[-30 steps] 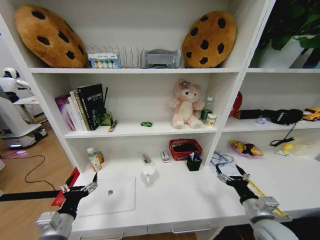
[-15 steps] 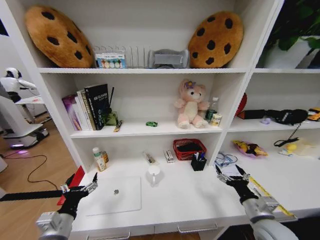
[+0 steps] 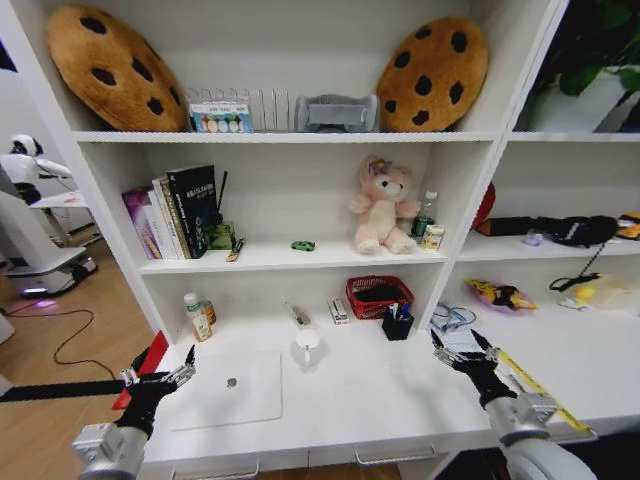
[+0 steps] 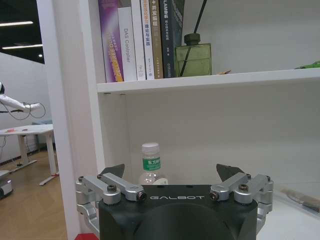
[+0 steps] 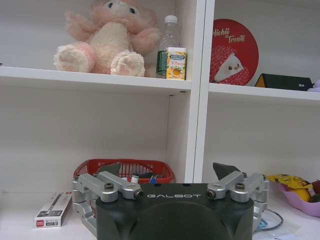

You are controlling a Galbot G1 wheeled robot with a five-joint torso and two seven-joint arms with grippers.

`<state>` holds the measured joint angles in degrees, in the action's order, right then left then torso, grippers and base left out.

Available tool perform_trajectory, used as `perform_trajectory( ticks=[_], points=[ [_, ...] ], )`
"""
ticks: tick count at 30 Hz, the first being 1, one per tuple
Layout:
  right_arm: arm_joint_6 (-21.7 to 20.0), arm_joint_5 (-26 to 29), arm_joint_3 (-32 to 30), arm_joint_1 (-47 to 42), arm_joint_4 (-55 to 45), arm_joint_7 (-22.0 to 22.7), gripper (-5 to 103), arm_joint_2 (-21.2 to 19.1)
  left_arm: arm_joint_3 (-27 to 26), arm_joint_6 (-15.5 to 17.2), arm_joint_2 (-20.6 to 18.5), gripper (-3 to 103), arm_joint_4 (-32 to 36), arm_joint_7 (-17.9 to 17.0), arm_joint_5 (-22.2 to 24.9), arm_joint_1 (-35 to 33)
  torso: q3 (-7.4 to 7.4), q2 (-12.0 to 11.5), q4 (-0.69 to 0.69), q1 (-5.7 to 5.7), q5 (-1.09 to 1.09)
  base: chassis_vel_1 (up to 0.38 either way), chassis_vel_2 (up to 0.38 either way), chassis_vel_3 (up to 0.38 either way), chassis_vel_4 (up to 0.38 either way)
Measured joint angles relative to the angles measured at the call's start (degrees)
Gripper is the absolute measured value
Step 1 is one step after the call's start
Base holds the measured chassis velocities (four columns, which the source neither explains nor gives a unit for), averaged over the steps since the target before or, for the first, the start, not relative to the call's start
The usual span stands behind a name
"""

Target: Organize the objects on the table.

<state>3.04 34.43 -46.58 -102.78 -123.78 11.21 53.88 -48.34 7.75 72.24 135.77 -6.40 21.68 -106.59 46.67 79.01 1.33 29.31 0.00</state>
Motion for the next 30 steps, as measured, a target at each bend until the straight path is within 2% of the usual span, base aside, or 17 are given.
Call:
perform_trajectory(
  ticks=[13,30],
  points=[
    [0.0,0.0,0.0,0.0,0.0,0.0,100,0.0,0.0,0.0,0.0,100,0.0,0.0,0.0,0.0,-0.11,-0.16,0.0,-0.08,0.0,0.0,0.0,0.0,0.0],
    [0.0,0.0,0.0,0.01,0.0,0.0,100,0.0,0.0,0.0,0.0,100,0.0,0.0,0.0,0.0,0.48,0.84,0.0,0.42,0.01,0.028,-0.008,-0.03,0.01]
  ],
)
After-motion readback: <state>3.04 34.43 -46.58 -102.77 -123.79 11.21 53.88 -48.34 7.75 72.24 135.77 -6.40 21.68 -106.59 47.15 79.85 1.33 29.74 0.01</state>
